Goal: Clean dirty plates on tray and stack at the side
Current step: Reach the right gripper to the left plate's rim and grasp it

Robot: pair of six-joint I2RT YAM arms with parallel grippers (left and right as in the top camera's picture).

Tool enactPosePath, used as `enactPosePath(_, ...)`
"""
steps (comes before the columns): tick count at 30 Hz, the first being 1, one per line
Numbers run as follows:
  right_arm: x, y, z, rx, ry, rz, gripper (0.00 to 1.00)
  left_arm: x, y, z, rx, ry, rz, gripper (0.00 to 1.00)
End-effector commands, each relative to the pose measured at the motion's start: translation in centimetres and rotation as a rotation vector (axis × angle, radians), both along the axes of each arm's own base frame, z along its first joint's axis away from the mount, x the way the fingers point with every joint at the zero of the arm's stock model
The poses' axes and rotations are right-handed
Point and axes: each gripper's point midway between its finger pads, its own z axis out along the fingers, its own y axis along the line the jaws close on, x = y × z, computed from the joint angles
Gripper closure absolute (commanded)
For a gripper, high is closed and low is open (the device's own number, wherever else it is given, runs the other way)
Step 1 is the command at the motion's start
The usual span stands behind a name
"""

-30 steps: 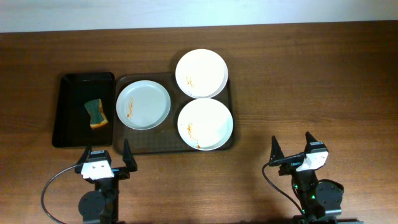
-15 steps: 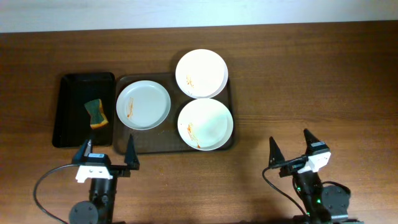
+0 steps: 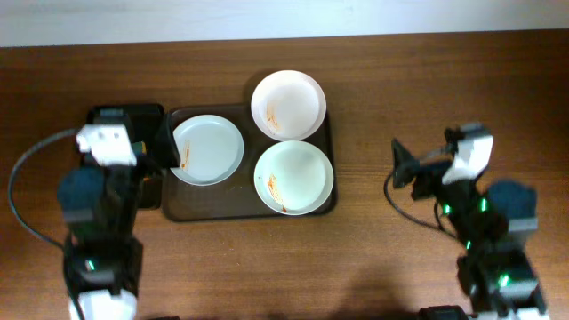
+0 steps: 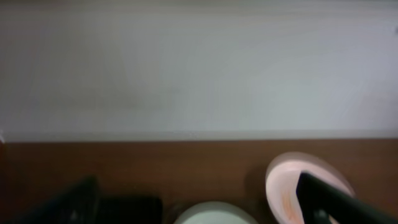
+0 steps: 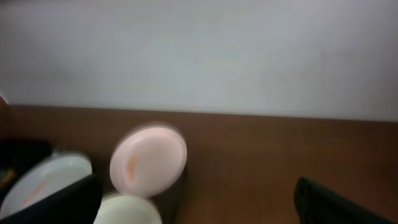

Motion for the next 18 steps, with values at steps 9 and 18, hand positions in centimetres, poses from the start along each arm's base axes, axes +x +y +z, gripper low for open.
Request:
enactPosePath(9, 6.0, 0.7, 2.3, -0.005, 0.461, 0.022, 0.02, 9.0, 0.7, 2.7, 0.068, 0.459, -0.056, 0.01)
enactPosePath(18, 6.4, 3.1, 0.3, 0.062, 0.550, 0.141, 0.02, 8.9, 0.7, 2.2, 0.054, 0.580, -0.061, 0.01)
